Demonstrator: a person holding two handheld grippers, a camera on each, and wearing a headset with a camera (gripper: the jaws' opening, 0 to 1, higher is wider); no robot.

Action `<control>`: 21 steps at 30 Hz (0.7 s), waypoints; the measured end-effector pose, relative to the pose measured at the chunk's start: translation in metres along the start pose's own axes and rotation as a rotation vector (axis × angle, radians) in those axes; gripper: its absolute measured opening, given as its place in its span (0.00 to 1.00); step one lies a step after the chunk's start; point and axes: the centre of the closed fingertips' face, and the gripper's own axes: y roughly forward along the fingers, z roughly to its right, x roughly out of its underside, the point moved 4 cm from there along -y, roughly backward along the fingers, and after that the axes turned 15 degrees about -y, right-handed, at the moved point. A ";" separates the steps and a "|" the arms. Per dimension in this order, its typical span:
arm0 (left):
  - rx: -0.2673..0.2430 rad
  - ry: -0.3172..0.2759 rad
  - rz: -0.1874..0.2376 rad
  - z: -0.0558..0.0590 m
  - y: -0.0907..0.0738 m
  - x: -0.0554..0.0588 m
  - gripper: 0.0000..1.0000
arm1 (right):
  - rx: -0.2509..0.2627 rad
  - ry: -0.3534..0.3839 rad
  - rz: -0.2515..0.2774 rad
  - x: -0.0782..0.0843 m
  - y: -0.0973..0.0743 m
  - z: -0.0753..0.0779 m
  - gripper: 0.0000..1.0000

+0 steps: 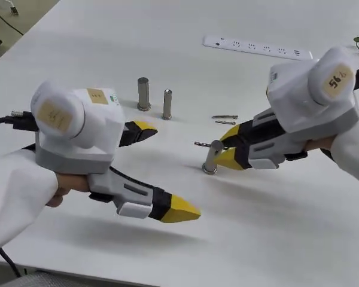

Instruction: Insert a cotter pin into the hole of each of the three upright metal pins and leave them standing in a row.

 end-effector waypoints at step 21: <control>-0.060 -0.014 0.033 -0.007 -0.017 -0.002 0.99 | 0.014 0.056 0.019 -0.002 0.009 0.001 0.07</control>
